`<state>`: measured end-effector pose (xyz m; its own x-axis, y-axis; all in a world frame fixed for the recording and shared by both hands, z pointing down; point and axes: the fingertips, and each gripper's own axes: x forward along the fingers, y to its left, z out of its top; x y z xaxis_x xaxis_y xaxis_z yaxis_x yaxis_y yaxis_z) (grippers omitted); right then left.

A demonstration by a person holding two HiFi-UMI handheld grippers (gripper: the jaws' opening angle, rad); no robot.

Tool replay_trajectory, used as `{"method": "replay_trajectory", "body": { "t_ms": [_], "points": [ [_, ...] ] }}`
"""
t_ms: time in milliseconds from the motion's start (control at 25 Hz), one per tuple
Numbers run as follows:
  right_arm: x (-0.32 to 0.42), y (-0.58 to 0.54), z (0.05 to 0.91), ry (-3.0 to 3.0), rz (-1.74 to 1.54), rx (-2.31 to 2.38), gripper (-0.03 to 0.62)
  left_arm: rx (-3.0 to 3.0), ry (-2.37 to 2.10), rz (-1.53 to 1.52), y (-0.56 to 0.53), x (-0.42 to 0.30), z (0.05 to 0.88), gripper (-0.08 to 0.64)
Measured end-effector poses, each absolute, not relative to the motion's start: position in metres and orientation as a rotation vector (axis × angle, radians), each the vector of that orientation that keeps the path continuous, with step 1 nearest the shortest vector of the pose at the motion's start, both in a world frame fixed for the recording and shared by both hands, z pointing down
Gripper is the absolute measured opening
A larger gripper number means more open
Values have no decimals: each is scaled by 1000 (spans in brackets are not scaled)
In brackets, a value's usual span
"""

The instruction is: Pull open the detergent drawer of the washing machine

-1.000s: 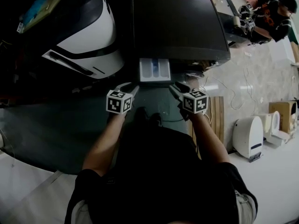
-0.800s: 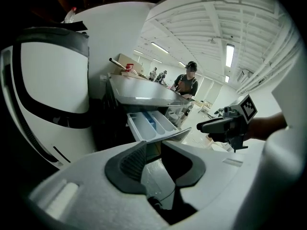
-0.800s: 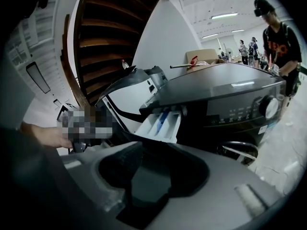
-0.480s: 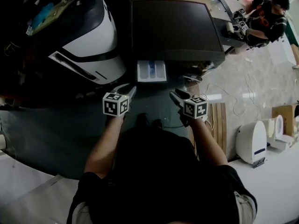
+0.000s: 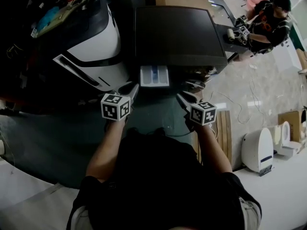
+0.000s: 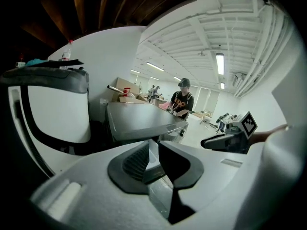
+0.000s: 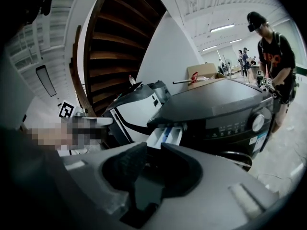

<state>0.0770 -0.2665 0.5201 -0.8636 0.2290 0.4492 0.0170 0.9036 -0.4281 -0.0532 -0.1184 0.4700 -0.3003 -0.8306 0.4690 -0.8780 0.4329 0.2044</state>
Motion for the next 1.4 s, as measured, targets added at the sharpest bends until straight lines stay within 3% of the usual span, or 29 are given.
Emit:
{"method": "replay_trajectory", "body": {
  "t_ms": [240, 680, 1080, 1400],
  "points": [
    [48, -274, 483, -2674, 515, -68, 86, 1583, -2218, 174, -124, -72, 413, 69],
    [-1, -253, 389, -2884, 432, -45, 3, 1628, -2365, 174, -86, -122, 345, 49],
    [-14, -224, 353, -2980, 195, -126, 2, 1587, -2400, 128, -71, -140, 352, 29],
    [-9, -224, 360, -2960, 200, -107, 2, 1619, -2369, 127, -78, -135, 356, 28]
  ]
}}
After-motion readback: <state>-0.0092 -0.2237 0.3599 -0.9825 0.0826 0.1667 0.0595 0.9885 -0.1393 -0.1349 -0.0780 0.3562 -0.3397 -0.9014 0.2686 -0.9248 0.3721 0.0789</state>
